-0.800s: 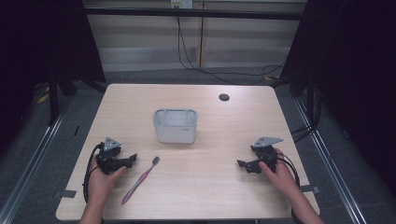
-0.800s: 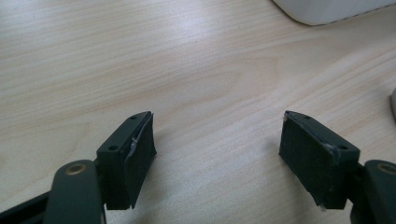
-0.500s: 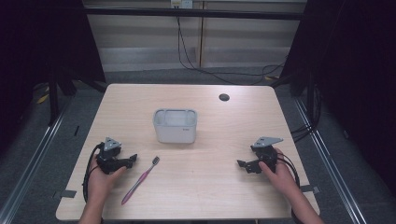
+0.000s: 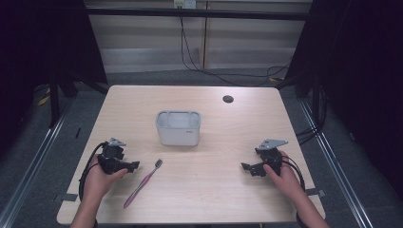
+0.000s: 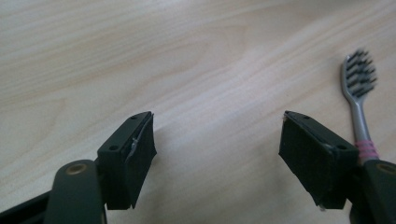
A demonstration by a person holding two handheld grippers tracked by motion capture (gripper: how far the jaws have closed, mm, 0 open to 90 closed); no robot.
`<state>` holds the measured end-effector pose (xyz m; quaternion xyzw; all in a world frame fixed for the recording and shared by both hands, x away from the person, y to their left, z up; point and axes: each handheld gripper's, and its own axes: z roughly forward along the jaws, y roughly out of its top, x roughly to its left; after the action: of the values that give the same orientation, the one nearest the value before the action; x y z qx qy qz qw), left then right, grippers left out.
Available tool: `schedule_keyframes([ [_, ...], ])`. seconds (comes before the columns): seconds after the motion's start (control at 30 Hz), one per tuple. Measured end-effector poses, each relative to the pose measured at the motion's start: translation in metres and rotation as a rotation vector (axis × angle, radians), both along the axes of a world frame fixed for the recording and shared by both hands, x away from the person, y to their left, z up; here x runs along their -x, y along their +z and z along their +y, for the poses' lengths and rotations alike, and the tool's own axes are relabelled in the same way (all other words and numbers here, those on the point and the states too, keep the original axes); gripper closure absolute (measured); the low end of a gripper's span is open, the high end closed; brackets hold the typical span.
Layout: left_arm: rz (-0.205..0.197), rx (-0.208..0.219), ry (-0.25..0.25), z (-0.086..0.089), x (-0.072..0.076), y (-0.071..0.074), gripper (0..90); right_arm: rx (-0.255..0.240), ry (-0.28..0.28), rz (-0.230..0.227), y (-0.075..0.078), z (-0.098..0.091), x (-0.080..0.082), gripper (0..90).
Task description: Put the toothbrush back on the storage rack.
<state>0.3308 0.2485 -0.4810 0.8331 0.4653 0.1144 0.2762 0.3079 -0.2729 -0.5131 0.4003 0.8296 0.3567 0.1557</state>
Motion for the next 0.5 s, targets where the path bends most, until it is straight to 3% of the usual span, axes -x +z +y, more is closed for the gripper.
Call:
schedule_keyframes([
  [0.5,0.088,-0.023,-0.077,-0.011,0.003,0.021,30.0,0.001,0.001,-0.001,0.0,0.0,0.0,10.1],
])
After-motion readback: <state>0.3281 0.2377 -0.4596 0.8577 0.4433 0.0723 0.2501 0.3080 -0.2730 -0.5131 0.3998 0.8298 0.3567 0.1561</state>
